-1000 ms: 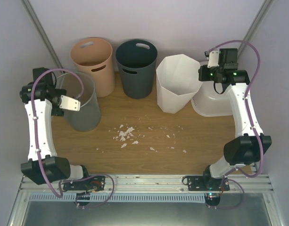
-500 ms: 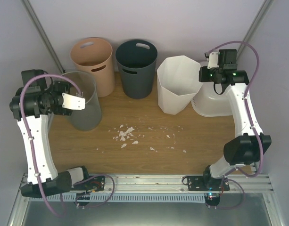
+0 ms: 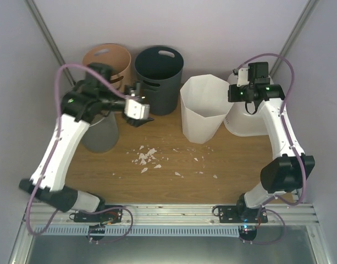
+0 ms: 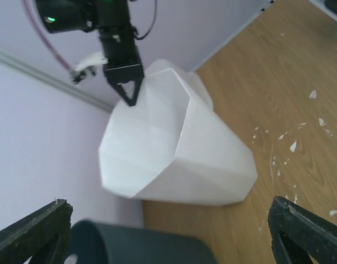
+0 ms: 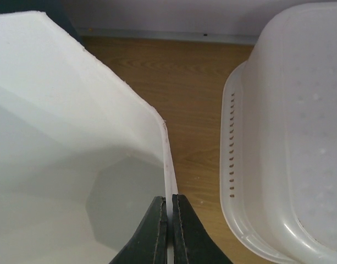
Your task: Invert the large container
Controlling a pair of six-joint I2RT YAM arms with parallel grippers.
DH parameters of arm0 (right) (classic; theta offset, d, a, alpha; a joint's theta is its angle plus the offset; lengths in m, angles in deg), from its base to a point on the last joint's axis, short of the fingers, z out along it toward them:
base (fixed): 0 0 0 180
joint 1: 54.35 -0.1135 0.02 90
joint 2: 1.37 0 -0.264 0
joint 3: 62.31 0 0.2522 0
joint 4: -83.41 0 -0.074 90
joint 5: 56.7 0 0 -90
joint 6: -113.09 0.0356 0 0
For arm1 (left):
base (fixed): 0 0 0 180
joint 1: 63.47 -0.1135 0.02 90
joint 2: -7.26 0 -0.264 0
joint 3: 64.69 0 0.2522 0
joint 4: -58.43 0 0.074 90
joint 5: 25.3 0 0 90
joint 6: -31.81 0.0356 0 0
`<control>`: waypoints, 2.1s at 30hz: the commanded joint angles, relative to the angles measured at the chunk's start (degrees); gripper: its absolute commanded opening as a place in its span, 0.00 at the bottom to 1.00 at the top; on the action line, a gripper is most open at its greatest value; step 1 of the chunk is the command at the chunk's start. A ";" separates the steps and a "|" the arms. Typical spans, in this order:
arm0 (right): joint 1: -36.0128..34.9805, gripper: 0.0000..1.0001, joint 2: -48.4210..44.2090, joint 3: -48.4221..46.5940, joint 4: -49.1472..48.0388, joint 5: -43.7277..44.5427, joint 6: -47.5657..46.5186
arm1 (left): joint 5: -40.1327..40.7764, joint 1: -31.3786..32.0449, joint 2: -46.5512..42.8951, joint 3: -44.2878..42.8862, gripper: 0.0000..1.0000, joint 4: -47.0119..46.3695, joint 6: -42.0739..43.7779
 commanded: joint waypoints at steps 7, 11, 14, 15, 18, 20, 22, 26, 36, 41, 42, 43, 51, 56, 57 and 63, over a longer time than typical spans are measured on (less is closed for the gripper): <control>-2.91 0.01 -4.07 1.86 3.94 5.55 2.61 | 22.13 23.24 12.85 -0.75 0.83 -7.48 -2.57; -4.73 0.01 -4.54 3.14 4.90 6.79 3.21 | 24.56 27.48 16.24 -2.77 0.77 -6.74 -3.06; -5.58 0.01 -4.64 2.69 5.89 7.81 3.35 | 27.36 29.37 18.15 -3.59 0.77 -7.12 -2.93; -5.83 0.01 -4.71 2.38 6.21 7.94 3.29 | 27.68 29.62 18.51 -3.80 0.77 -7.29 -2.87; -6.54 0.01 -5.11 1.52 6.94 9.05 3.28 | 29.05 29.87 19.79 -3.76 0.76 -7.91 -2.15; -6.79 0.01 -5.36 0.97 7.35 10.32 3.24 | 30.39 30.17 20.97 -4.05 0.76 -8.14 -1.95; -7.09 0.01 -5.70 0.10 7.63 11.22 3.30 | 31.69 30.51 22.32 -4.92 0.73 -8.16 -2.02; -8.13 0.01 -8.91 -0.04 4.36 16.81 2.52 | 31.92 30.59 22.89 -6.91 0.75 -9.98 -3.52; -12.04 0.01 -12.56 1.06 -2.89 23.52 -3.84 | 31.64 31.03 18.72 -2.79 0.79 -20.29 -8.68; -17.60 0.01 -17.13 6.81 -12.54 30.16 -10.53 | 32.98 29.85 17.16 -3.93 0.80 -24.35 -12.31; -18.41 0.01 -17.80 7.38 -13.64 31.05 -11.43 | 33.75 29.35 16.69 -3.91 0.80 -26.04 -13.48; -19.09 0.01 -18.27 7.81 -14.53 31.95 -12.20 | 33.97 28.62 16.48 -4.27 0.80 -27.55 -14.72; -21.99 0.01 -20.60 9.77 -18.07 36.87 -14.86 | 36.99 22.95 15.45 -8.24 0.80 -37.72 -23.68; -24.80 0.01 -23.75 13.53 -21.90 39.50 -15.96 | 43.23 22.68 16.08 -4.92 0.78 -41.09 -23.39; -25.33 0.01 -24.30 14.19 -22.52 40.29 -16.26 | 43.19 22.63 16.55 -5.10 0.74 -40.07 -23.87; -30.10 0.01 -26.92 17.85 -26.41 45.21 -18.77 | 45.59 22.16 20.46 -7.19 0.55 -36.18 -28.95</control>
